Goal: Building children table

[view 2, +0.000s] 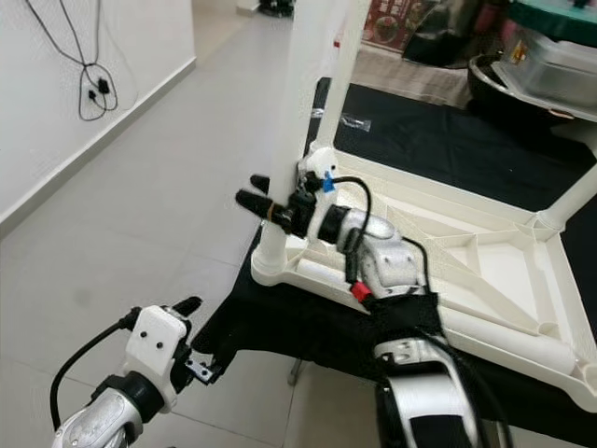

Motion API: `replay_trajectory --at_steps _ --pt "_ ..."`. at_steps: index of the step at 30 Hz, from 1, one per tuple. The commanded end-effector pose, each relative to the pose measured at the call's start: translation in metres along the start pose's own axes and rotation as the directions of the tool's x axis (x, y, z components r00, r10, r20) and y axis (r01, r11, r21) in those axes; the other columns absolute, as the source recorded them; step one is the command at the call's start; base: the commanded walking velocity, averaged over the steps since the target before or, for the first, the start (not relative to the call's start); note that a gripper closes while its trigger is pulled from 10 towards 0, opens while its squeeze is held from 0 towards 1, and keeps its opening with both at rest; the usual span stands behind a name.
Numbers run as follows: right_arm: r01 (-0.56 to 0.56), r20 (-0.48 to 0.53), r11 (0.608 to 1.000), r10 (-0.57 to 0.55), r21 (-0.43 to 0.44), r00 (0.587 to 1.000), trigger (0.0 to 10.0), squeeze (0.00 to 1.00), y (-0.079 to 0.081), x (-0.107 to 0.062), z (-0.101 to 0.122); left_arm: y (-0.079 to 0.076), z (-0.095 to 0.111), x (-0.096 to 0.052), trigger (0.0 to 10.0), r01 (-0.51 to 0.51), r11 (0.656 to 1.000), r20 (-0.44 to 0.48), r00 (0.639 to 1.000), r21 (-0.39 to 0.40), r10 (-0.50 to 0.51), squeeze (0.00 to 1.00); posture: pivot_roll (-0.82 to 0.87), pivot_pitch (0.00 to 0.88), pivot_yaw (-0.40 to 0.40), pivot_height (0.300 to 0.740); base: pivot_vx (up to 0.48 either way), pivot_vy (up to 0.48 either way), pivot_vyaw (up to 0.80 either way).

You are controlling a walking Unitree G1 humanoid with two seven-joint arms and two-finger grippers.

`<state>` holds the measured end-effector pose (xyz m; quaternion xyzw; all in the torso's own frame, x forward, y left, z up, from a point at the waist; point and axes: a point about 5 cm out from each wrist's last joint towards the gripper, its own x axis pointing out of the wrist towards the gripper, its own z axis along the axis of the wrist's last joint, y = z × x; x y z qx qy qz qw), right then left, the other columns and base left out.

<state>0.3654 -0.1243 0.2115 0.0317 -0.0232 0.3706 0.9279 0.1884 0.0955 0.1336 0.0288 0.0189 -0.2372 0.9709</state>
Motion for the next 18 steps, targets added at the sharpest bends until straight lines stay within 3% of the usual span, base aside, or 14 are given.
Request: replay_trajectory --at_steps 1,3,4,5,6,7,8,9,10,13,17,18 --pt "0.386 -0.045 0.923 -0.385 0.014 0.922 0.0 0.00 -0.030 -0.018 -0.014 -0.002 -0.002 0.000 10.0 0.006 1.000 -0.007 1.000 -0.009 -0.006 0.00 0.12 0.078 -0.131 0.740 0.000 0.000 0.00" --pt "0.386 -0.045 0.923 -0.385 0.014 0.922 0.0 0.00 -0.030 -0.018 -0.014 -0.002 -0.002 0.000 10.0 0.006 1.000 -0.007 1.000 -0.009 -0.006 0.00 0.12 0.078 -0.131 0.740 0.000 0.000 0.00" --pt "0.626 -0.057 0.780 -0.625 -0.007 0.779 0.0 0.00 -0.039 -0.032 -0.020 -0.001 -0.002 0.000 10.0 0.008 1.000 -0.007 1.000 -0.008 -0.008 0.00 0.12 0.077 -0.129 0.740 0.000 0.000 0.00" --pt "0.777 -0.064 0.629 -0.776 -0.017 0.627 0.0 0.00 -0.042 -0.046 -0.025 -0.001 -0.002 0.000 10.0 0.009 1.000 -0.007 1.000 -0.007 -0.009 0.00 0.12 0.079 -0.129 0.740 0.000 0.000 0.00" --pt "0.777 -0.064 0.629 -0.776 -0.017 0.627 0.0 0.00 -0.042 -0.046 -0.025 -0.001 -0.002 0.000 10.0 0.009 1.000 -0.007 1.000 -0.007 -0.009 0.00 0.12 0.079 -0.129 0.740 0.000 0.000 0.00" --pt "0.869 -0.071 0.495 -0.867 -0.010 0.493 0.0 0.00 -0.038 -0.057 -0.029 -0.001 -0.002 0.000 10.0 0.008 1.000 -0.007 1.000 -0.005 -0.008 0.00 0.12 0.078 -0.130 0.740 0.000 0.000 0.00" --pt "0.869 -0.071 0.495 -0.867 -0.010 0.493 0.0 0.00 -0.038 -0.057 -0.029 -0.001 -0.002 0.000 10.0 0.008 1.000 -0.007 1.000 -0.005 -0.008 0.00 0.12 0.078 -0.130 0.740 0.000 0.000 0.00" --pt "0.914 -0.087 0.405 -0.911 0.000 0.404 0.0 0.00 -0.031 -0.062 -0.033 -0.001 -0.002 0.000 10.0 0.007 1.000 -0.008 1.000 -0.003 -0.007 0.00 0.13 0.078 -0.130 0.740 0.000 0.000 0.00" --pt "0.933 -0.101 0.360 -0.928 0.012 0.359 0.0 0.00 -0.024 -0.062 -0.034 -0.001 -0.002 0.000 10.0 0.006 1.000 -0.007 1.000 -0.001 -0.006 0.00 0.13 0.077 -0.131 0.740 0.000 0.000 0.00" --pt "0.943 -0.111 0.332 -0.937 0.024 0.332 0.0 0.00 -0.017 -0.059 -0.036 -0.001 -0.002 0.000 10.0 0.004 1.000 -0.008 1.000 -0.001 -0.004 0.00 0.12 0.075 -0.128 0.740 0.000 0.000 0.00" --pt "0.940 -0.110 0.340 -0.933 0.034 0.342 0.0 0.00 -0.014 -0.055 -0.036 -0.001 -0.002 0.001 10.0 0.004 1.000 -0.008 1.000 -0.002 -0.004 0.00 0.12 0.076 -0.129 0.740 0.000 0.000 0.00" --pt "0.938 -0.112 0.344 -0.931 0.049 0.347 4.2 0.00 -0.011 -0.051 -0.036 -0.001 -0.002 0.001 10.0 0.003 1.000 -0.008 1.000 -0.003 -0.003 0.00 0.12 0.076 -0.129 0.740 0.000 0.000 0.00"
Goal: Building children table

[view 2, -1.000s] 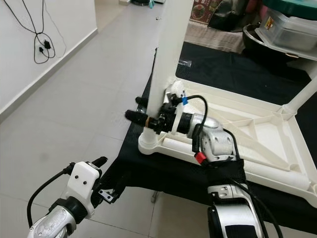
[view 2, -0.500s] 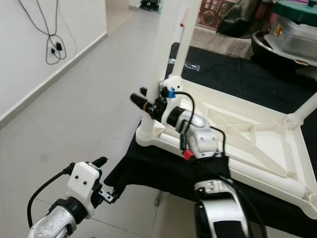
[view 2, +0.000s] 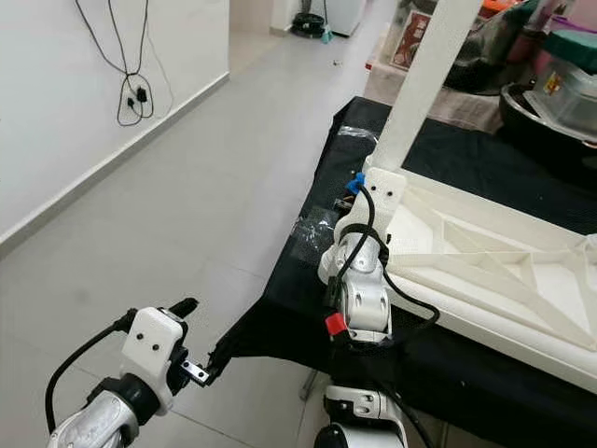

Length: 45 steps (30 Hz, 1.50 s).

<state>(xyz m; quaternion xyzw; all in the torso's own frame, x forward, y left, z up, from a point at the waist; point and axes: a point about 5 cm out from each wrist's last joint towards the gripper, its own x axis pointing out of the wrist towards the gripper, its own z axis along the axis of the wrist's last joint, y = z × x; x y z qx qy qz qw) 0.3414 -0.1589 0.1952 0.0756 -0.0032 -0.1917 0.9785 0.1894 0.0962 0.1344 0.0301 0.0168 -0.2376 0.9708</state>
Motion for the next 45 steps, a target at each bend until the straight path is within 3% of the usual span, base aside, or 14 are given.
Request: replay_trajectory --at_steps 1,2,3,5,6,13,18,23,28,31,32,34,38,45 --pt "0.036 -0.070 0.999 -0.036 -0.007 0.997 10.0 0.00 -0.004 -0.002 -0.018 -0.002 -0.003 0.000 10.0 0.002 1.000 -0.011 1.000 -0.009 -0.003 0.00 0.12 0.076 -0.129 0.740 0.000 0.000 0.00" --pt "0.036 -0.070 0.999 -0.036 -0.007 0.997 10.0 0.00 -0.004 -0.002 -0.018 -0.002 -0.003 0.000 10.0 0.002 1.000 -0.011 1.000 -0.009 -0.003 0.00 0.12 0.076 -0.129 0.740 0.000 0.000 0.00" --pt "-0.025 -0.041 0.999 0.026 0.020 0.999 10.0 1.00 0.002 -0.002 -0.014 -0.002 -0.003 0.001 10.0 0.003 1.000 -0.011 1.000 -0.010 -0.003 0.00 0.12 0.074 -0.130 0.740 0.000 0.000 0.00" --pt "-0.025 -0.041 0.999 0.026 0.020 0.999 10.0 1.00 0.002 -0.002 -0.014 -0.002 -0.003 0.001 10.0 0.003 1.000 -0.011 1.000 -0.010 -0.003 0.00 0.12 0.074 -0.130 0.740 0.000 0.000 0.00" --pt "-0.123 0.059 0.991 0.120 0.049 0.991 10.0 0.00 0.009 0.002 0.002 -0.002 -0.002 0.001 10.0 0.007 1.000 0.004 1.000 -0.003 -0.007 0.00 0.12 0.072 -0.130 0.740 0.000 0.000 0.00" --pt "-0.216 0.119 0.976 0.210 0.040 0.970 10.0 0.00 0.005 0.010 0.016 -0.004 0.002 0.001 10.0 0.019 1.000 0.035 0.999 0.013 -0.020 0.00 0.11 0.069 -0.130 0.740 0.000 0.000 0.00" --pt "-0.749 -0.012 0.660 0.751 0.062 0.660 10.0 0.00 0.007 0.013 0.007 -0.008 0.015 0.000 10.0 0.039 0.997 0.121 0.992 0.066 -0.047 0.00 0.11 0.071 -0.137 0.740 0.000 0.000 0.00" --pt "-0.874 -0.105 0.484 0.872 0.045 0.478 10.0 0.00 0.005 0.006 -0.002 -0.011 0.022 0.000 10.0 0.039 0.996 0.156 0.986 0.079 -0.051 0.00 0.12 0.072 -0.142 0.740 0.000 0.000 0.00" --pt "-0.997 -0.254 0.065 0.966 0.038 0.053 10.0 0.00 0.008 -0.015 -0.010 -0.015 0.034 0.002 10.0 0.026 0.995 0.208 0.977 0.094 -0.045 0.00 0.12 0.075 -0.152 0.740 0.000 0.000 0.00" --pt "-0.999 -0.254 0.019 0.967 0.038 0.009 10.0 0.00 0.013 -0.012 -0.008 -0.014 0.036 0.003 10.0 0.019 0.995 0.219 0.975 0.099 -0.040 0.00 0.12 0.077 -0.154 0.740 0.000 0.000 0.00" --pt "-1.000 -0.233 0.022 0.972 0.018 0.018 1.6 0.00 0.018 -0.010 -0.007 -0.013 0.037 0.003 10.0 0.016 0.995 0.227 0.973 0.100 -0.039 0.00 0.12 0.077 -0.154 0.740 0.000 0.000 0.00" --pt "-0.998 -0.189 0.068 0.979 -0.017 0.070 0.0 0.00 0.024 -0.006 -0.005 -0.013 0.039 0.004 10.0 0.012 0.995 0.236 0.971 0.104 -0.036 0.00 0.12 0.078 -0.154 0.740 0.000 0.000 0.00" --pt "-0.995 -0.170 0.099 0.980 -0.028 0.102 0.0 0.00 0.026 -0.005 -0.005 -0.013 0.039 0.004 10.0 0.010 0.994 0.239 0.970 0.105 -0.035 0.00 0.12 0.076 -0.155 0.740 0.000 0.000 0.00" --pt "-0.778 -0.130 0.627 0.769 -0.045 0.626 0.0 0.00 0.015 0.023 -0.011 -0.011 0.038 0.004 10.0 -0.003 0.994 0.232 0.972 0.108 -0.022 0.00 0.11 0.069 -0.151 0.740 0.000 0.000 0.00"
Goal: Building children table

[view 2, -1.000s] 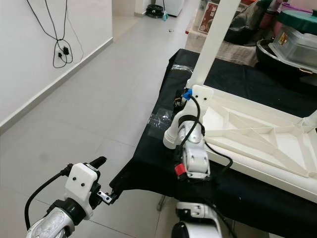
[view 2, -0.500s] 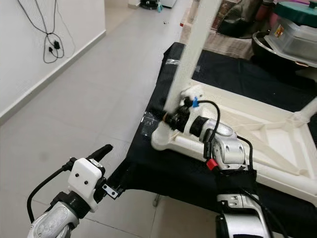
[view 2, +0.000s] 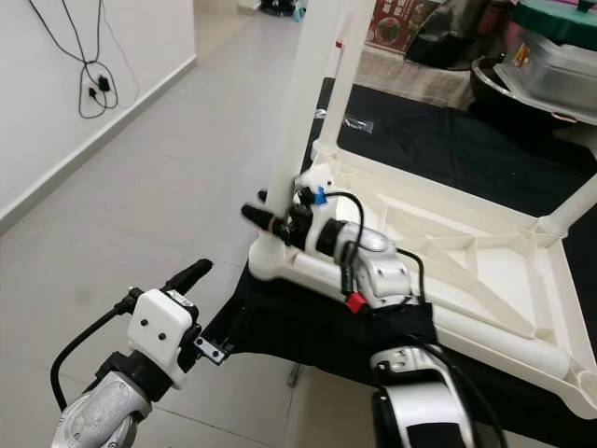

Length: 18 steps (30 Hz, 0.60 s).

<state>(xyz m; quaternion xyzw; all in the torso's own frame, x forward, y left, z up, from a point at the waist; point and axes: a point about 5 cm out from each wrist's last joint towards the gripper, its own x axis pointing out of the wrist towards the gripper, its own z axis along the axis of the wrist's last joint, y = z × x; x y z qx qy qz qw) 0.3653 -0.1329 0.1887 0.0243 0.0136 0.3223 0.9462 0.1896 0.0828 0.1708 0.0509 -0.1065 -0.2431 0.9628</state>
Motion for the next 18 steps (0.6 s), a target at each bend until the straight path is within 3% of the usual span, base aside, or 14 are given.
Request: replay_trajectory --at_steps 1,2,3,4,5,6,7,8,9,12,14,15,16,18 --pt "0.148 -0.010 0.989 -0.148 0.014 0.989 0.0 0.00 -0.018 -0.009 -0.002 -0.001 0.001 -0.001 10.0 0.004 1.000 0.005 1.000 0.008 -0.004 0.00 0.11 0.069 -0.151 0.740 0.000 0.000 0.00" --pt "0.388 -0.036 0.921 -0.387 0.027 0.921 0.0 0.00 -0.031 -0.016 -0.006 -0.001 -0.001 -0.001 10.0 0.003 1.000 0.000 1.000 0.010 -0.003 0.00 0.11 0.068 -0.151 0.740 0.000 0.000 0.00" --pt "0.388 -0.036 0.921 -0.387 0.027 0.921 0.0 0.00 -0.031 -0.016 -0.006 -0.001 -0.001 -0.001 10.0 0.003 1.000 0.000 1.000 0.010 -0.003 0.00 0.11 0.068 -0.151 0.740 0.000 0.000 0.00" --pt "0.622 -0.058 0.782 -0.621 0.022 0.782 0.0 0.00 -0.042 -0.031 -0.011 -0.002 -0.002 -0.001 10.0 0.002 1.000 -0.004 1.000 0.009 -0.002 0.00 0.10 0.064 -0.152 0.740 0.000 0.000 0.00" --pt "0.622 -0.058 0.782 -0.621 0.022 0.782 0.0 0.00 -0.042 -0.031 -0.011 -0.002 -0.002 -0.001 10.0 0.002 1.000 -0.004 1.000 0.009 -0.002 0.00 0.10 0.064 -0.152 0.740 0.000 0.000 0.00" --pt "0.787 -0.083 0.616 -0.783 0.041 0.617 0.0 0.00 -0.043 -0.045 -0.015 -0.003 -0.003 -0.001 10.0 0.006 1.000 -0.008 1.000 0.007 -0.006 0.00 0.11 0.061 -0.155 0.740 0.000 0.000 0.00" --pt "0.787 -0.083 0.616 -0.783 0.041 0.617 0.0 0.00 -0.043 -0.045 -0.015 -0.003 -0.003 -0.001 10.0 0.006 1.000 -0.008 1.000 0.007 -0.006 0.00 0.11 0.061 -0.155 0.740 0.000 0.000 0.00" --pt "0.869 -0.106 0.491 -0.863 0.052 0.494 0.0 0.00 -0.038 -0.055 -0.019 -0.005 -0.004 -0.001 10.0 0.010 1.000 -0.011 1.000 0.006 -0.010 0.00 0.11 0.063 -0.154 0.740 0.000 0.000 0.00" --pt "0.902 -0.119 0.425 -0.894 0.076 0.432 0.0 0.00 -0.032 -0.059 -0.020 -0.006 -0.004 -0.001 10.0 0.012 1.000 -0.012 1.000 0.006 -0.012 0.00 0.11 0.060 -0.155 0.740 0.000 0.000 0.00" --pt "0.912 -0.140 0.395 -0.902 0.113 0.408 0.0 0.00 -0.021 -0.054 -0.021 -0.004 -0.005 -0.002 10.0 0.009 1.000 -0.018 1.000 0.011 -0.009 0.00 0.12 0.060 -0.156 0.740 0.000 0.000 0.00" --pt "0.913 -0.148 0.387 -0.903 0.128 0.404 0.0 0.00 -0.019 -0.051 -0.021 -0.004 -0.006 -0.003 10.0 0.007 1.000 -0.020 1.000 0.014 -0.007 0.00 0.12 0.060 -0.156 0.740 0.000 0.000 0.00" --pt "0.904 -0.149 0.401 -0.895 0.148 0.421 0.0 0.00 -0.015 -0.045 -0.021 -0.003 -0.006 -0.003 10.0 0.006 1.000 -0.022 1.000 0.014 -0.006 0.00 0.12 0.060 -0.155 0.740 0.000 0.000 0.00" --pt "0.887 -0.126 0.429 -0.884 0.167 0.451 10.0 0.00 -0.011 -0.038 -0.017 -0.003 -0.006 -0.003 10.0 0.006 1.000 -0.024 1.000 0.014 -0.006 0.00 0.12 0.063 -0.157 0.740 0.000 0.000 0.00" --pt "0.875 -0.107 0.449 -0.875 0.178 0.471 10.0 0.00 -0.009 -0.033 -0.015 -0.003 -0.006 -0.004 10.0 0.006 1.000 -0.025 1.000 0.012 -0.006 0.00 0.12 0.063 -0.157 0.740 0.000 0.000 0.00"
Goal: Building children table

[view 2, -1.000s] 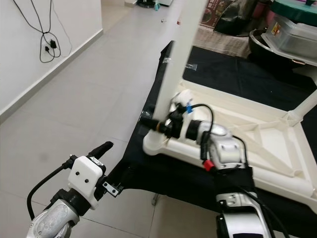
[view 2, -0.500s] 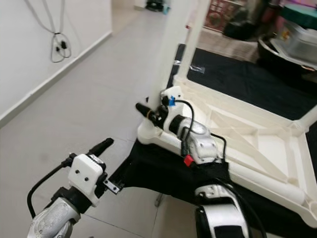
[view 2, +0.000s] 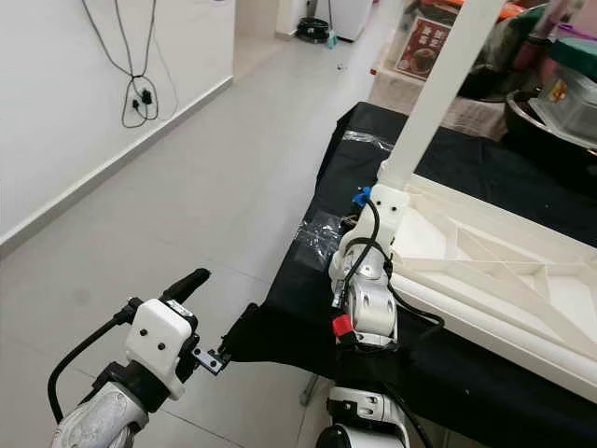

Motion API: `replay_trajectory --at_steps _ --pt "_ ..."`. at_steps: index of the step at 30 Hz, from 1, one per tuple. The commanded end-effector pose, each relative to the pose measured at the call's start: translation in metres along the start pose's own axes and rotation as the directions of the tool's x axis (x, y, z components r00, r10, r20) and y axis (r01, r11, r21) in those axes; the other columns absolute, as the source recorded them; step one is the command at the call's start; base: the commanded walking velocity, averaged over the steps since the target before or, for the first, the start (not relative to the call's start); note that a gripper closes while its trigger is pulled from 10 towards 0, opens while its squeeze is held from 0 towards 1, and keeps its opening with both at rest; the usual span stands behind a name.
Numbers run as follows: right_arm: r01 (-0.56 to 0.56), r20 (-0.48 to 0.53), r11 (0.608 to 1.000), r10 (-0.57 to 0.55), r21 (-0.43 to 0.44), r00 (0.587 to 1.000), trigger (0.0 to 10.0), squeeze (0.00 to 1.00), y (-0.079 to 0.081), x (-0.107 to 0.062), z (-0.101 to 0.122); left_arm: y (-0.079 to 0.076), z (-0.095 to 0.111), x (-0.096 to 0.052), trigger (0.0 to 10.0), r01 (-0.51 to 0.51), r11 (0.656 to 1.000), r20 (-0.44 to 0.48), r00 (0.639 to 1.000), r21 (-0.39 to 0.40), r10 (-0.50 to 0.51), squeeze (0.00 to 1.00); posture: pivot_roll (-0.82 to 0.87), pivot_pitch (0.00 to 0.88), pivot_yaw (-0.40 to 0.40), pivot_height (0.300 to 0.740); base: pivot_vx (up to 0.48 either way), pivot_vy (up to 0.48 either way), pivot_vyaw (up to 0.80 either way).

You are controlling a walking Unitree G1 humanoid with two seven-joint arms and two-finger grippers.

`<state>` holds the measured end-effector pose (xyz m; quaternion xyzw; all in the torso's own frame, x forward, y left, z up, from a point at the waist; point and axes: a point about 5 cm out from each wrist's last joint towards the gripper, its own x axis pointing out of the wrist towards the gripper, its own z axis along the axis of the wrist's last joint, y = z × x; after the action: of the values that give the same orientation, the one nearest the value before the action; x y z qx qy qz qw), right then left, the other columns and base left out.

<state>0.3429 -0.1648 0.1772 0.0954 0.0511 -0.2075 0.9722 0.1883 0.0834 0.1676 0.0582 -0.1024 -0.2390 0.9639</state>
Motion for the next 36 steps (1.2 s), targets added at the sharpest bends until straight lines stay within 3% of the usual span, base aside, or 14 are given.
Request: replay_trajectory --at_steps 1,2,5,6,10,14,17,19,22,24,25,28,35,36 --pt "0.013 -0.019 0.999 -0.013 0.032 1.000 10.0 0.00 0.005 0.000 -0.005 -0.003 -0.003 -0.002 10.0 0.013 1.000 -0.013 1.000 0.000 -0.013 0.00 0.12 0.063 -0.157 0.740 0.000 0.000 0.00" --pt "-0.031 0.005 0.999 0.030 0.045 1.000 10.0 1.00 0.011 -0.002 -0.001 -0.003 -0.003 -0.002 10.0 0.013 1.000 -0.013 1.000 -0.001 -0.013 0.00 0.12 0.065 -0.157 0.740 0.000 0.000 0.00" --pt "-0.068 0.078 0.997 0.065 0.035 0.995 10.0 1.00 0.015 -0.002 0.010 -0.003 -0.003 -0.002 10.0 0.014 1.000 -0.015 1.000 -0.002 -0.014 0.00 0.11 0.067 -0.155 0.740 0.000 0.000 0.00" --pt "-0.064 0.091 0.997 0.061 0.036 0.994 10.0 0.00 0.015 -0.003 0.013 -0.003 -0.003 -0.002 10.0 0.014 1.000 -0.015 1.000 -0.002 -0.014 0.00 0.11 0.067 -0.155 0.740 0.000 0.000 0.00" --pt "-0.069 0.122 0.997 0.066 0.027 0.990 10.0 0.00 0.011 0.000 0.019 -0.004 -0.004 -0.002 10.0 0.014 1.000 -0.016 1.000 -0.003 -0.014 0.00 0.11 0.068 -0.156 0.740 0.000 0.000 0.00" --pt "-0.352 0.242 0.934 0.328 0.060 0.913 10.0 0.00 -0.002 0.024 0.053 -0.004 -0.003 -0.001 10.0 0.014 1.000 -0.015 1.000 -0.004 -0.014 0.00 0.11 0.071 -0.156 0.740 0.000 0.000 0.00" --pt "-0.573 0.261 0.819 0.543 0.048 0.798 10.0 0.00 -0.007 0.031 0.068 -0.004 -0.003 -0.001 10.0 0.013 1.000 -0.015 1.000 -0.002 -0.013 0.00 0.11 0.072 -0.155 0.740 0.000 0.000 0.00" --pt "-0.775 0.208 0.632 0.757 0.009 0.620 10.0 0.00 -0.005 0.029 0.071 -0.005 -0.002 0.000 10.0 0.023 1.000 -0.011 1.000 0.013 -0.023 0.00 0.11 0.071 -0.156 0.740 0.000 0.000 0.00" --pt "-0.811 0.186 0.585 0.797 0.000 0.575 10.0 0.00 -0.003 0.027 0.069 -0.005 -0.001 0.000 10.0 0.028 0.999 -0.009 1.000 0.020 -0.027 0.00 0.11 0.071 -0.156 0.740 0.000 0.000 0.00" --pt "-0.910 0.099 0.412 0.908 -0.036 0.407 10.0 0.00 0.003 0.017 0.058 -0.006 -0.001 0.000 10.0 0.033 0.999 -0.008 0.999 0.025 -0.032 0.00 0.12 0.072 -0.158 0.740 0.000 0.000 0.00" --pt "-0.910 0.099 0.412 0.908 -0.036 0.407 10.0 0.00 0.003 0.017 0.058 -0.006 -0.001 0.000 10.0 0.033 0.999 -0.008 0.999 0.025 -0.032 0.00 0.12 0.072 -0.158 0.740 0.000 0.000 0.00" --pt "-0.997 -0.093 0.061 0.994 -0.040 0.065 10.0 0.00 0.010 -0.005 0.033 -0.005 0.000 -0.001 10.0 0.029 0.999 -0.008 1.000 0.029 -0.028 0.00 0.13 0.073 -0.163 0.740 0.000 0.000 0.00" --pt "-0.998 -0.194 -0.059 0.979 -0.012 -0.056 10.0 0.00 0.020 -0.005 0.019 -0.005 0.000 -0.002 10.0 0.022 0.999 -0.011 1.000 0.032 -0.021 0.00 0.14 0.077 -0.166 0.740 0.000 0.000 0.00" --pt "-0.998 -0.196 -0.069 0.978 -0.010 -0.066 6.5 0.00 0.024 -0.002 0.018 -0.005 0.000 -0.002 10.0 0.020 0.999 -0.012 1.000 0.033 -0.020 0.00 0.14 0.078 -0.167 0.740 0.000 0.000 0.00"
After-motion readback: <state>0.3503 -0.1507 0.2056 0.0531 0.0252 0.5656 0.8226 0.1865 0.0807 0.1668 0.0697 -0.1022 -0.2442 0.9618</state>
